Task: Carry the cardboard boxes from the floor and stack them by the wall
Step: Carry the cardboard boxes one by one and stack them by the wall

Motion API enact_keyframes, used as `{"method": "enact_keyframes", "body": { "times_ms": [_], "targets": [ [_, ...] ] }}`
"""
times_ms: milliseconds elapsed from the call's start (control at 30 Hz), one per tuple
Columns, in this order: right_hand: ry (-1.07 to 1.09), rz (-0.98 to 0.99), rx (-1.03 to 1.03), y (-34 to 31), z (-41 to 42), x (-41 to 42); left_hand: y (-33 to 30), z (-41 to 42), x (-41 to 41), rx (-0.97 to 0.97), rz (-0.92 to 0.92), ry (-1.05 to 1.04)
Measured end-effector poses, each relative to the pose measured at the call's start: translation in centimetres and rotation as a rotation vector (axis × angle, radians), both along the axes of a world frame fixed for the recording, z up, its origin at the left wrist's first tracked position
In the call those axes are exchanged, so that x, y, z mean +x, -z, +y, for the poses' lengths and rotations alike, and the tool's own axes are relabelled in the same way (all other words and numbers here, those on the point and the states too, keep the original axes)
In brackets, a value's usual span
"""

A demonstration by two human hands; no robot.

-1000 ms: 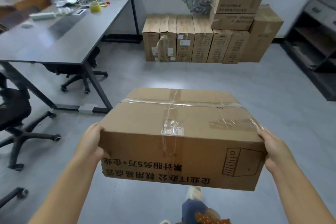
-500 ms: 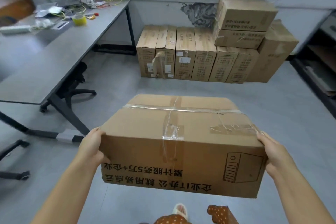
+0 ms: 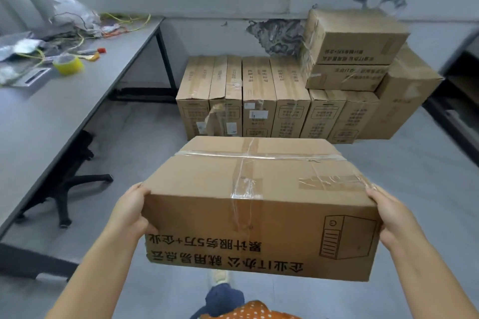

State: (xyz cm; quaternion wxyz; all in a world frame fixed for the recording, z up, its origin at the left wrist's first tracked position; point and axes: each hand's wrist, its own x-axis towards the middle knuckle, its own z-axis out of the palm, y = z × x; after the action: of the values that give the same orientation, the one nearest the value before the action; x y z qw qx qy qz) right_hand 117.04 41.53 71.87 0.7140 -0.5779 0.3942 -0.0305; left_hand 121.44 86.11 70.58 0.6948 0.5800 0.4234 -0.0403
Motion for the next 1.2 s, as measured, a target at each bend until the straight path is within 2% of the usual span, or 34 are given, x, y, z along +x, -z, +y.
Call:
{"method": "enact_keyframes", "body": {
  "times_ms": [200, 400, 800, 1200],
  "targets": [
    [0.055, -0.014, 0.053, -0.6, 0.6, 12.5, -2.2, 0.2, 16.3, 0.05, -0.036, 0.079],
    [0.131, -0.043, 0.062, -0.7, -2.5, 22.7, -2.6, -4.1, 28.9, 0.033, -0.027, 0.112],
    [-0.038, -0.095, 0.023, -1.8, -14.6, 49.3, -2.4, -15.1, 49.8, 0.014, -0.067, -0.024],
    [-0.137, -0.115, -0.008, -0.7, -17.8, 71.0, -0.2, -18.0, 67.5, -0.014, -0.048, -0.105]
  ]
}}
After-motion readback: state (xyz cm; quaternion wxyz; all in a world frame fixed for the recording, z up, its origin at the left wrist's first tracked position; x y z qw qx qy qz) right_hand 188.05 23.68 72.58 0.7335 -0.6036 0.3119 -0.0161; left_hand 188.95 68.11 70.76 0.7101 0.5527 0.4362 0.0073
